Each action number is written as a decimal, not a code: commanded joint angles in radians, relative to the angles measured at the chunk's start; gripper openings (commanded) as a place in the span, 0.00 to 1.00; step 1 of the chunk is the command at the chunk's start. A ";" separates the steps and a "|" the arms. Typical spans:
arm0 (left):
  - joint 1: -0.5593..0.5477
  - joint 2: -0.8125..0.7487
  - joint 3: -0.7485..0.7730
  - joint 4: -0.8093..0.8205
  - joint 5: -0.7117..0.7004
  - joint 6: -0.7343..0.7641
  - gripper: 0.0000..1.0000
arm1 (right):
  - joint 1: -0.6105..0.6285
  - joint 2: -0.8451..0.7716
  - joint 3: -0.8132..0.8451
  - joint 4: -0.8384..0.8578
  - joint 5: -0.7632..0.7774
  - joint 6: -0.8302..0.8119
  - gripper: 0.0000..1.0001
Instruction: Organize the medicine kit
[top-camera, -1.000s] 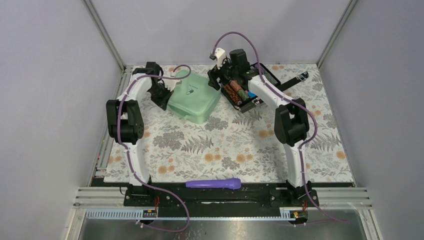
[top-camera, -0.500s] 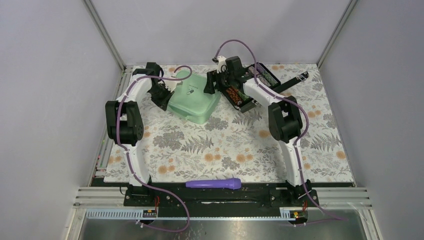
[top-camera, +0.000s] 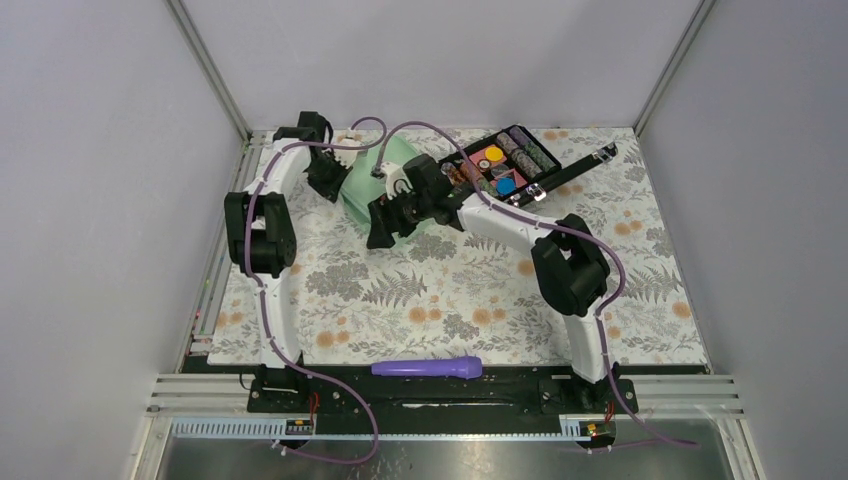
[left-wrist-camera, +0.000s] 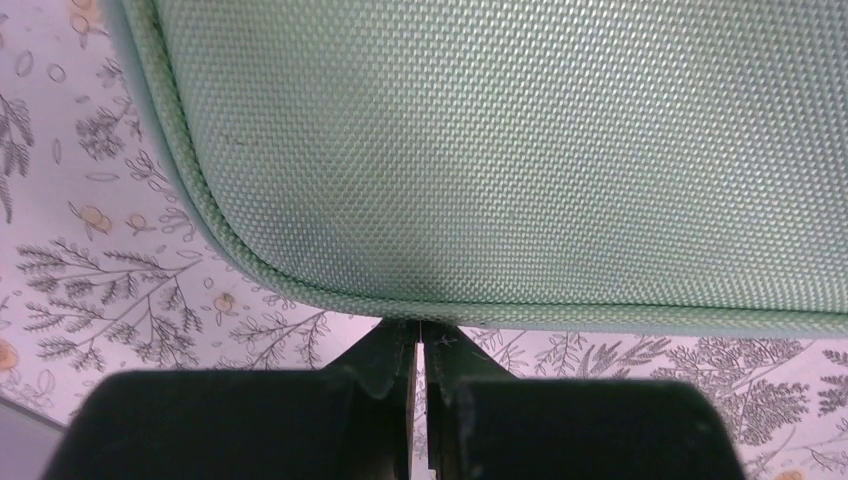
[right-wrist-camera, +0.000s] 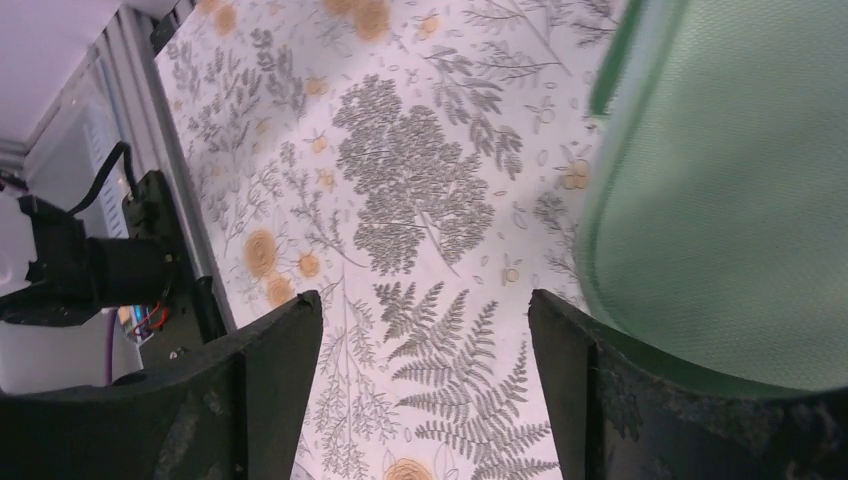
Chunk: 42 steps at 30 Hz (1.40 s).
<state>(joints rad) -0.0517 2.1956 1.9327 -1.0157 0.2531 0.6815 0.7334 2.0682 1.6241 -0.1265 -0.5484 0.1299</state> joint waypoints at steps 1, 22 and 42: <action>-0.016 -0.002 0.020 0.066 0.003 -0.006 0.00 | -0.037 -0.061 0.095 -0.088 -0.056 -0.047 0.83; -0.043 -0.164 -0.210 0.073 0.043 -0.002 0.00 | -0.282 0.145 0.270 -0.125 0.130 -0.057 0.91; -0.103 -0.219 -0.322 0.077 0.155 -0.116 0.00 | -0.191 -0.027 -0.065 -0.061 -0.023 0.051 0.83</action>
<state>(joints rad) -0.0826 2.0541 1.6939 -0.8955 0.2600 0.6182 0.4423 2.1365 1.6924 -0.1341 -0.4129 0.0940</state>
